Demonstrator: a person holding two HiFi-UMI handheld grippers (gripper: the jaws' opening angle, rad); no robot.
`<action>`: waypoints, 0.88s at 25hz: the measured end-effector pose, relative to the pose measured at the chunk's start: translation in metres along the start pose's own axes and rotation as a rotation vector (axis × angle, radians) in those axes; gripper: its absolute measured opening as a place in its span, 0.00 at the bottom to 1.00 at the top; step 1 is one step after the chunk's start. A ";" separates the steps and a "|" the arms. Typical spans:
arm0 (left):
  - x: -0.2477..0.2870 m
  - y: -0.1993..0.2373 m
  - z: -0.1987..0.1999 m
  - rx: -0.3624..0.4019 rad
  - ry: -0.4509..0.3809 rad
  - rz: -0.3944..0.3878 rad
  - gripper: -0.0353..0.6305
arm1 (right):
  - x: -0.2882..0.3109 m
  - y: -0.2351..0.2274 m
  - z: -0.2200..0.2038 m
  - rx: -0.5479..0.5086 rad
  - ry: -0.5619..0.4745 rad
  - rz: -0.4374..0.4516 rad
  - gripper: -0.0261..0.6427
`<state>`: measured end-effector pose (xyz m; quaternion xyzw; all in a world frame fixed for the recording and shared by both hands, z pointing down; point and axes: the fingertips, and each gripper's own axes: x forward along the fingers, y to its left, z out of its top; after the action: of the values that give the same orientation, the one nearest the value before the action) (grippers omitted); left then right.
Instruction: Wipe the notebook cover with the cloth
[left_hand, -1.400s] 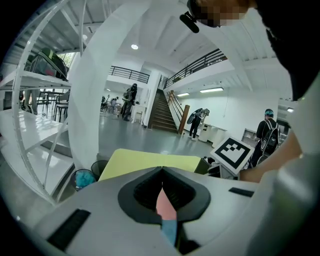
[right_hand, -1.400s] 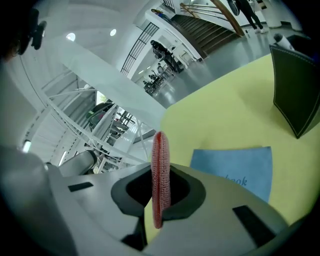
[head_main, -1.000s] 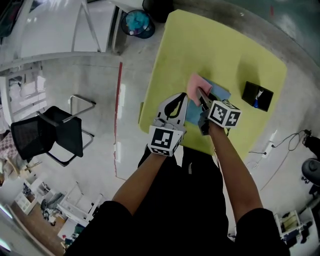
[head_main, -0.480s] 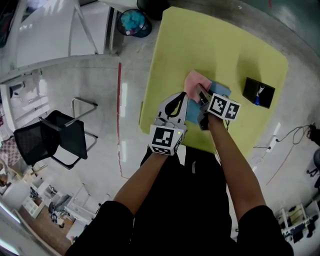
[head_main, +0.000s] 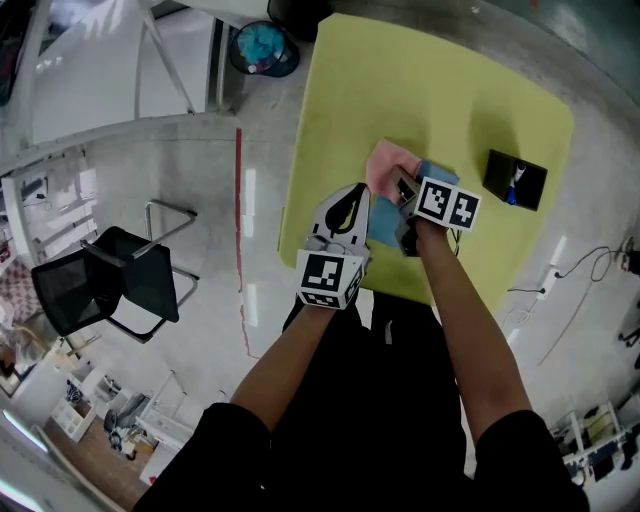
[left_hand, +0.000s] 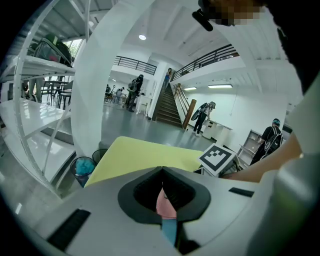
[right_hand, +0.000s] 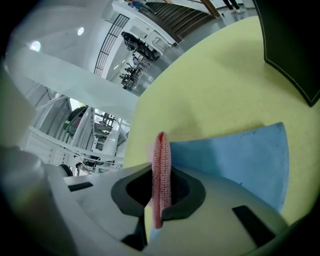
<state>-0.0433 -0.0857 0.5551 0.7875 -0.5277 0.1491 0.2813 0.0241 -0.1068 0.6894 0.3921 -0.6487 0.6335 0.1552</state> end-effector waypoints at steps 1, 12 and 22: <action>-0.001 -0.001 0.001 -0.001 0.000 -0.001 0.06 | -0.002 -0.001 0.000 -0.001 0.002 -0.005 0.09; 0.000 -0.013 -0.001 0.013 0.009 -0.025 0.06 | -0.017 -0.017 0.001 -0.020 0.011 -0.032 0.09; 0.002 -0.022 -0.005 0.015 0.020 -0.027 0.06 | -0.027 -0.030 0.002 -0.040 0.024 -0.040 0.09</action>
<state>-0.0224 -0.0781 0.5534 0.7952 -0.5129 0.1572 0.2826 0.0632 -0.0973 0.6907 0.3942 -0.6513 0.6220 0.1833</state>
